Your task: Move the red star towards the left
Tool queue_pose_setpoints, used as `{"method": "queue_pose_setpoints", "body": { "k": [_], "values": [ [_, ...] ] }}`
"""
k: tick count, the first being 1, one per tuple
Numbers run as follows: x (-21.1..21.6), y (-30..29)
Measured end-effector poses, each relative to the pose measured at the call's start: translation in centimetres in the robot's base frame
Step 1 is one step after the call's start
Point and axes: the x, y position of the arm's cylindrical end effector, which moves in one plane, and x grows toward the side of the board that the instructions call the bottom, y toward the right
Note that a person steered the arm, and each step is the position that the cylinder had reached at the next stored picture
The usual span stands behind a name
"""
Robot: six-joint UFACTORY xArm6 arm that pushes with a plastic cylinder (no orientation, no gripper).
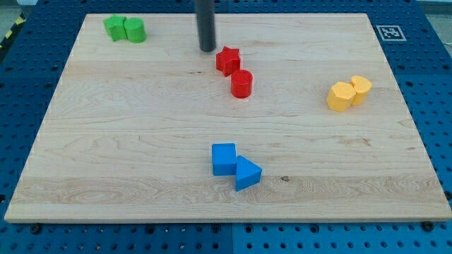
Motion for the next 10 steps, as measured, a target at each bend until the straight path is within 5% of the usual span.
{"method": "queue_pose_setpoints", "body": {
  "k": [2, 7, 10],
  "values": [
    [1.3, 8.9],
    [5.6, -1.0],
    [3.7, -4.1]
  ]
}}
